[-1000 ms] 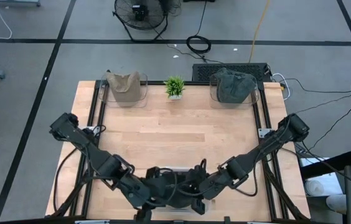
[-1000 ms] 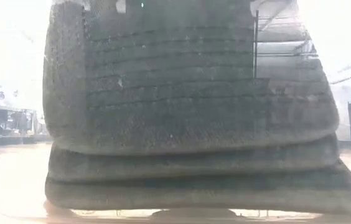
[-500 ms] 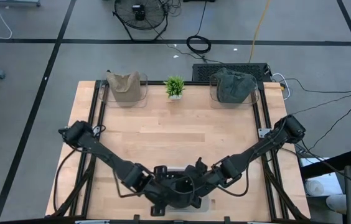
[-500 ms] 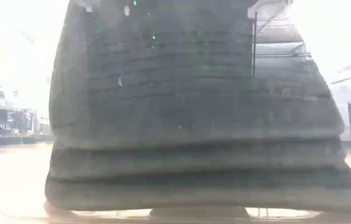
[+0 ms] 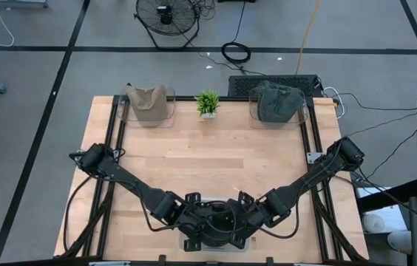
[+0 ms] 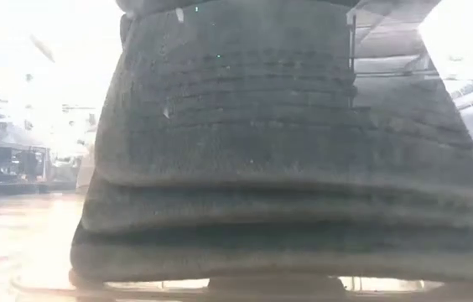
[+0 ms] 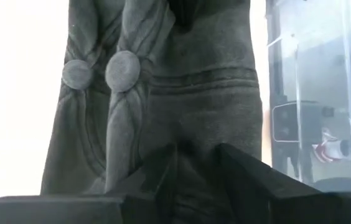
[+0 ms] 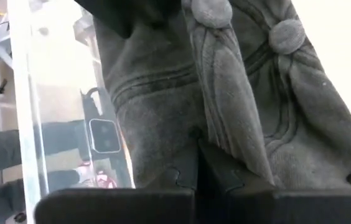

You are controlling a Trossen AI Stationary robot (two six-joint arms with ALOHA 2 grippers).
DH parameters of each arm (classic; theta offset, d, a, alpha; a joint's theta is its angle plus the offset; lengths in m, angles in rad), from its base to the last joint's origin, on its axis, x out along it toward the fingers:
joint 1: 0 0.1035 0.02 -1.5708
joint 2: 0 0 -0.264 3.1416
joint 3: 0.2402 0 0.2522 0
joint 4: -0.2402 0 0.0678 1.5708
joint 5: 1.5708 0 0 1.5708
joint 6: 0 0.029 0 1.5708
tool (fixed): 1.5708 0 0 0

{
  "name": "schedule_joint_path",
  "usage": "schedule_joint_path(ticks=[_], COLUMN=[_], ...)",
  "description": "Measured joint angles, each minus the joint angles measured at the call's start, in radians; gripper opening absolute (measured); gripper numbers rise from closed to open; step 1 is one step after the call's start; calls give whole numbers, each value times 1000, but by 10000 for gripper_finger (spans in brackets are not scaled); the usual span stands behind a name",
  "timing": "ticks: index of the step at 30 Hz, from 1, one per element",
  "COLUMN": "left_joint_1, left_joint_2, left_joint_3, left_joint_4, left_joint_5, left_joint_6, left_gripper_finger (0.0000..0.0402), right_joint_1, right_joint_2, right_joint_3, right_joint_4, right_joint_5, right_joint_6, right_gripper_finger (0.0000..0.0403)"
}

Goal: Pick & Place hat
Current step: Put the black cap into the white transparent bin

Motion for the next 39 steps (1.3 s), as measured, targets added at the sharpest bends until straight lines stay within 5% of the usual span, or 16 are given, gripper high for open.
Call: schedule_joint_path(ticks=[8,24,32,39], left_joint_1=[12,33,32,38], left_joint_2=[16,38,-54,-171], left_joint_3=[1,-6,-7,-7], left_joint_4=[-15,-40,-34,-55], left_joint_5=[-12,14,73,-31], left_joint_6=[65,62,7,40], left_gripper_finger=[131,131,131,131], right_joint_1=[-13,-26,-25,-25], right_joint_2=[-1,-42,-120,-189], right_joint_3=[-14,-105,-106,-104], right_joint_4=[21,153,145,136], right_joint_5=[114,61,93,122], right_joint_6=[-1,28,-37,-87], right_gripper_finger=[1,2,8,16])
